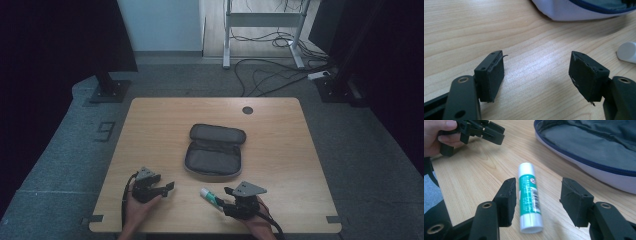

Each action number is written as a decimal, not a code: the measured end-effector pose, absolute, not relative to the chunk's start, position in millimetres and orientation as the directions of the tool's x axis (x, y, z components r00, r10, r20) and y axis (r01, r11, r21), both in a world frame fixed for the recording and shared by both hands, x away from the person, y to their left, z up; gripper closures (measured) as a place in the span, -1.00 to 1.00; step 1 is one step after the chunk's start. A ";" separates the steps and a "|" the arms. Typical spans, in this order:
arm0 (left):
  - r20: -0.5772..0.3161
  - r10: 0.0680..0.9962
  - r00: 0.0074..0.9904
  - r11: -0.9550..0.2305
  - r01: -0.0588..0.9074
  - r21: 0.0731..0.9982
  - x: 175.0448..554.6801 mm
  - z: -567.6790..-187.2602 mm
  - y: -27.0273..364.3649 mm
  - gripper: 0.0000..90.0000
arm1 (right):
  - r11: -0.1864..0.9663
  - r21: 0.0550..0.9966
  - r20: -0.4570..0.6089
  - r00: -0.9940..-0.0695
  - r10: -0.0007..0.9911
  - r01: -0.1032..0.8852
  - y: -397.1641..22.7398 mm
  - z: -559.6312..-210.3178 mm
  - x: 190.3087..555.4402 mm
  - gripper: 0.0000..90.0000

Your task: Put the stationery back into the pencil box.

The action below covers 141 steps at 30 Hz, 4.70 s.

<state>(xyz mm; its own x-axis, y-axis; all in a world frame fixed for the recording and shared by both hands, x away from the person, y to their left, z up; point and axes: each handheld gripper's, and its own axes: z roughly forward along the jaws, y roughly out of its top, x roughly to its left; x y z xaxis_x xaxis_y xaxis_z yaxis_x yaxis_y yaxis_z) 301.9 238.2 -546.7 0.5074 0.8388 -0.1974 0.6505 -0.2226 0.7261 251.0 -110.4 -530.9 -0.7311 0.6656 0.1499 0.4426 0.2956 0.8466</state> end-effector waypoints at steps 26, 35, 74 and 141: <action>-0.070 0.856 0.512 -0.315 0.624 0.715 299.4 -546.2 224.5 -0.33 | 0.430 0.774 0.083 -0.748 0.658 0.464 -84.2 -548.3 255.0 0.43; -0.063 0.856 0.512 -0.320 0.622 0.714 299.2 -546.2 223.8 -0.33 | 0.421 0.772 0.094 -0.741 0.665 0.476 -89.5 -543.9 256.9 0.44; -0.093 0.854 0.511 -0.299 0.630 0.717 300.4 -546.1 226.6 -0.32 | 0.314 0.844 0.127 -0.730 0.671 0.436 -104.8 -504.7 266.5 0.44; -0.032 0.858 0.512 -0.341 0.617 0.710 298.6 -546.4 219.9 -0.33 | 0.270 0.834 0.128 -0.644 0.754 0.481 -93.5 -508.7 347.3 0.44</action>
